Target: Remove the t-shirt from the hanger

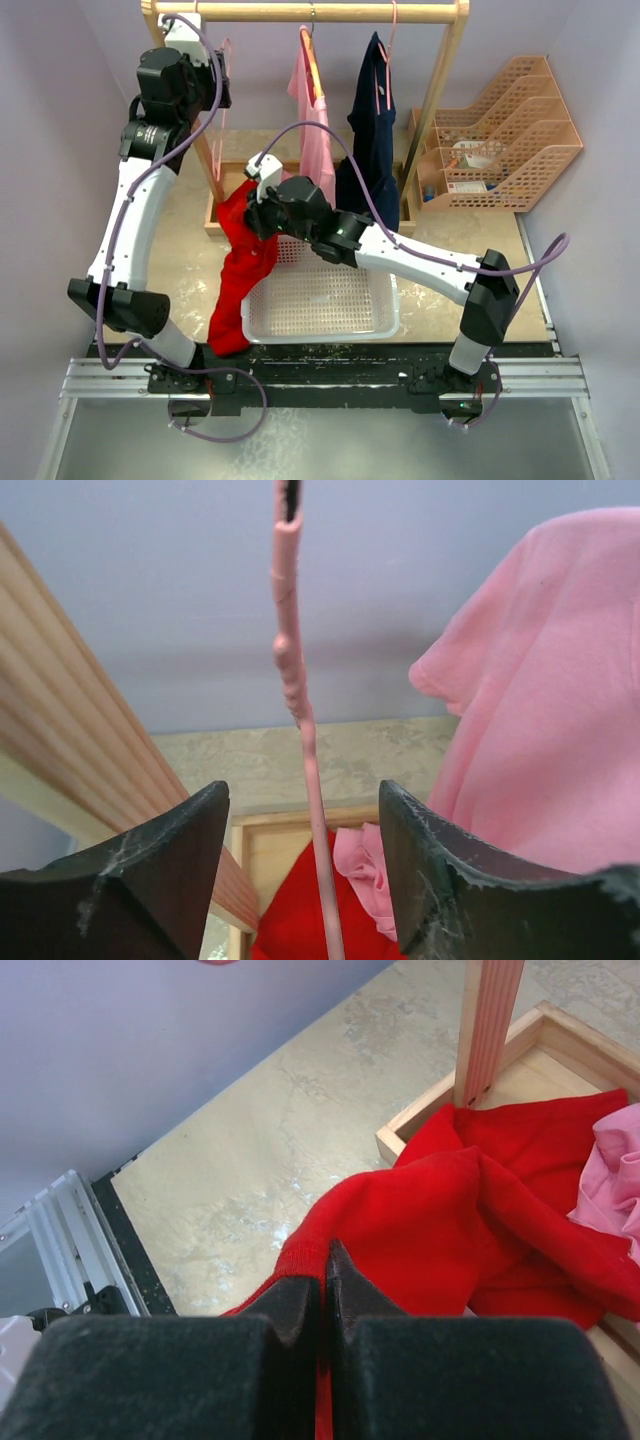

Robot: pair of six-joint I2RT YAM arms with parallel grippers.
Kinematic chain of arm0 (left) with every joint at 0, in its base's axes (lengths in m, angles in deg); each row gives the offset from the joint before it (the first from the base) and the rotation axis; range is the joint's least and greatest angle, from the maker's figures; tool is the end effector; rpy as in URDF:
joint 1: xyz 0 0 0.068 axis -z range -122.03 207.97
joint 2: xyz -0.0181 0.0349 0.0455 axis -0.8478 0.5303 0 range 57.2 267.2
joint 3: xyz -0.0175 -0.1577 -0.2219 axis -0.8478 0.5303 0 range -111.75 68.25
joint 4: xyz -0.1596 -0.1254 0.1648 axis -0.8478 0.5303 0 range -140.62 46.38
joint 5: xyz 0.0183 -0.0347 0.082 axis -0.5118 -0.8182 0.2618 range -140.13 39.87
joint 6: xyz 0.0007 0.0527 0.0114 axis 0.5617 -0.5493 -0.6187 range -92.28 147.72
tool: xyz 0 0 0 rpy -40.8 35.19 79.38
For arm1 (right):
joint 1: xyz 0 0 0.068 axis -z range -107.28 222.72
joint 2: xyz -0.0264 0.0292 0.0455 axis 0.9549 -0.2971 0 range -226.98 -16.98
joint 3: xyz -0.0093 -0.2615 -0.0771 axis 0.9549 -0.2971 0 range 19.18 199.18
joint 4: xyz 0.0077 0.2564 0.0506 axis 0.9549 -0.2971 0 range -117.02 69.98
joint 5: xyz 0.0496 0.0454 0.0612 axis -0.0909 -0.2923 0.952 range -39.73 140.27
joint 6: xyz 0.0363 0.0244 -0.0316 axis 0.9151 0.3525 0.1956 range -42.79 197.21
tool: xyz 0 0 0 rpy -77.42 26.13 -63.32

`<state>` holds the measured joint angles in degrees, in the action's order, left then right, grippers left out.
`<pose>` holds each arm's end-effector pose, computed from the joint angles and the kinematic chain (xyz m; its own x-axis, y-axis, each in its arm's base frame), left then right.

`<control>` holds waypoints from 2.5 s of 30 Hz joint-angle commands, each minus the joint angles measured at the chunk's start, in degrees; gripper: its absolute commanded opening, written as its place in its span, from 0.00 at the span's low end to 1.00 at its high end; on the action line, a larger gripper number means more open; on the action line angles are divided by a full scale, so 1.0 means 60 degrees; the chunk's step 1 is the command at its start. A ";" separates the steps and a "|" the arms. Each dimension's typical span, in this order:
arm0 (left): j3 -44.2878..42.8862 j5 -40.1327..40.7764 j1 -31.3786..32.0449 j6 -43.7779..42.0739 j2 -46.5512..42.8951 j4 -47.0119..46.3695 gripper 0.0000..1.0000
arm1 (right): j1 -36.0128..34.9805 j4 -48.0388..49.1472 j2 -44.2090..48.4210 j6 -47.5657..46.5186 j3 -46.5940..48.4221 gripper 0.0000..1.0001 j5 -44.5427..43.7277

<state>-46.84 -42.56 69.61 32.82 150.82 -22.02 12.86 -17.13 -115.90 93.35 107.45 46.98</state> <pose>0.3448 -0.0662 0.5089 -0.1275 -0.0637 -0.9898 0.0607 0.9956 -0.0718 0.2134 0.3634 0.3732 -0.2972 0.0410 -0.9539 -0.7830 0.5612 0.2681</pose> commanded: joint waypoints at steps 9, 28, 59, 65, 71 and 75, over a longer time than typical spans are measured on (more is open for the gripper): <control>0.1391 -0.0145 -0.0072 0.0206 -0.2565 -0.0765 1.00 | -0.0150 -0.0049 0.0303 -0.0257 0.0682 0.00 -0.0120; 0.3130 0.0816 -0.0065 0.0645 -0.6046 -0.0412 0.99 | -0.0312 -0.1321 0.3681 -0.1283 0.2192 0.00 -0.0806; 0.3574 -0.0008 -0.0067 0.1004 -0.6302 -0.0370 0.99 | -0.0305 -0.0175 0.3778 -0.3484 0.6720 0.00 -0.0945; 0.3516 -0.0090 -0.0064 0.0968 -0.6269 -0.0388 0.99 | -0.0298 0.0188 0.4193 -0.3547 0.6158 0.00 -0.1057; 0.3472 -0.0188 -0.0060 0.0958 -0.6271 -0.0307 0.99 | -0.0307 0.0299 0.4328 -0.3558 0.5607 0.00 -0.1225; 0.3773 -0.0244 -0.0067 0.1012 -0.6413 -0.0302 0.99 | -0.0294 0.0381 0.4246 -0.3393 0.4861 0.00 -0.1341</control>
<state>-25.22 -42.91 69.61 37.96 113.29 -21.91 11.27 -19.33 -89.80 73.09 139.47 40.51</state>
